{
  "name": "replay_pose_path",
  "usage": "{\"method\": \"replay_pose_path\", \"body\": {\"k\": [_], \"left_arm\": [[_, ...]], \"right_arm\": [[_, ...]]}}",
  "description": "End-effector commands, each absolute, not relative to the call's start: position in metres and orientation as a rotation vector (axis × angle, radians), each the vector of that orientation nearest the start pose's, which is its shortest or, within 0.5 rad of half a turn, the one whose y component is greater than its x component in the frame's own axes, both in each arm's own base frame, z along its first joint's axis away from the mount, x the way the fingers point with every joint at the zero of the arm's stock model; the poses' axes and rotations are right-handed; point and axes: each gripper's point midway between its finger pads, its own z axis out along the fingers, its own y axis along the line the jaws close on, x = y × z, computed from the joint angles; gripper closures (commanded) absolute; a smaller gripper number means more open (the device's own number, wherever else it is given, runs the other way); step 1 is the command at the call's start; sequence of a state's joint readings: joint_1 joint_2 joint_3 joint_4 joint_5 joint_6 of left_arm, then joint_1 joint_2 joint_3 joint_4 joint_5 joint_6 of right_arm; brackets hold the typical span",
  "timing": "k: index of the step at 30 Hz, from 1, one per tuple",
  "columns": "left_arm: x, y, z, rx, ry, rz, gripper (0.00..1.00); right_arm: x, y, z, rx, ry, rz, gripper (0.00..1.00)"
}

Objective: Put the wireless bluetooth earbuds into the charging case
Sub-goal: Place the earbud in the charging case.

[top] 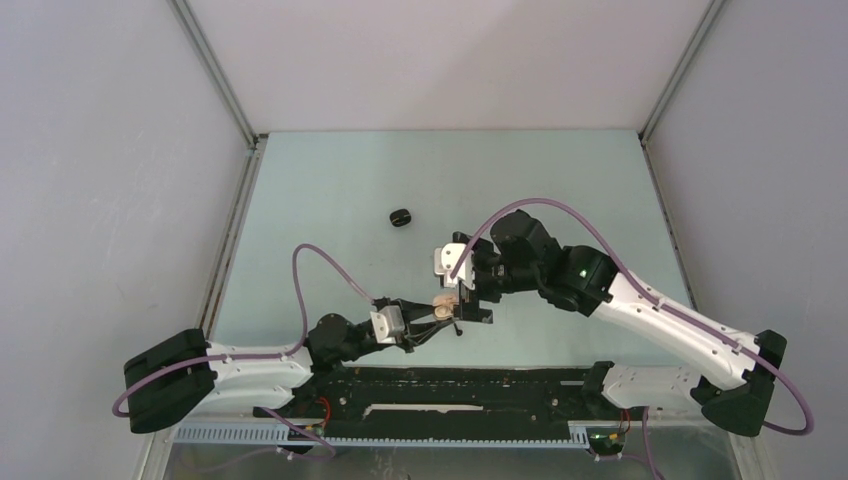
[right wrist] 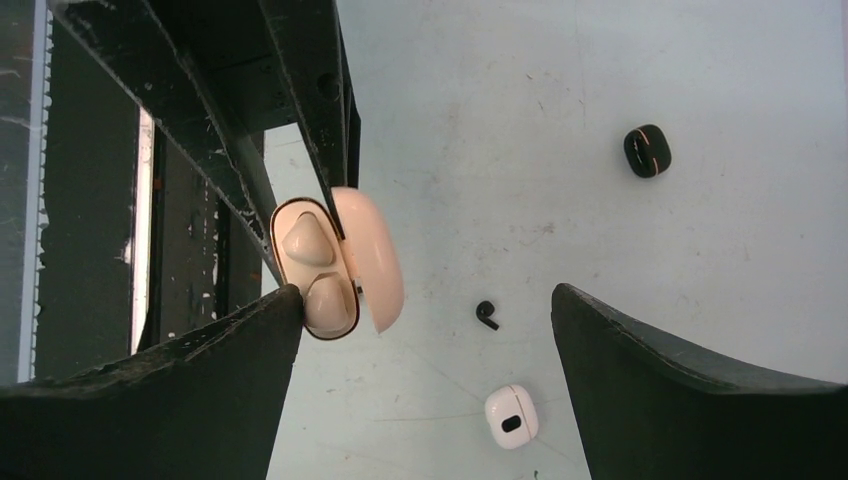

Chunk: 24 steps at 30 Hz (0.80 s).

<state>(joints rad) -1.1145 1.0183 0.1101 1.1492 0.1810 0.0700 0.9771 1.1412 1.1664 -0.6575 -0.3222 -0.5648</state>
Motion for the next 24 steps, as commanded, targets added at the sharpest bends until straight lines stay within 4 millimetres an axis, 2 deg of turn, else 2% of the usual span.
{"method": "replay_pose_path", "body": {"k": [1,7,16,24], "left_arm": [[0.117,-0.314,0.227,0.912,0.975,-0.992,1.0],[0.117,-0.312,0.228,0.904,0.974,-0.987,1.0],[0.12,-0.31,0.23,0.874,0.983,-0.991,1.0],[0.121,-0.311,0.227,0.875,0.992,-0.987,1.0]], "right_arm": [[0.161,0.305,0.264,-1.63,1.456,0.636,0.05],[0.161,0.304,0.261,-1.644,1.492,0.669,0.05],[0.132,0.291,0.245,-1.829,1.434,0.695,0.04],[0.13,0.291,0.245,-1.837,1.43,0.686,0.02]]}}
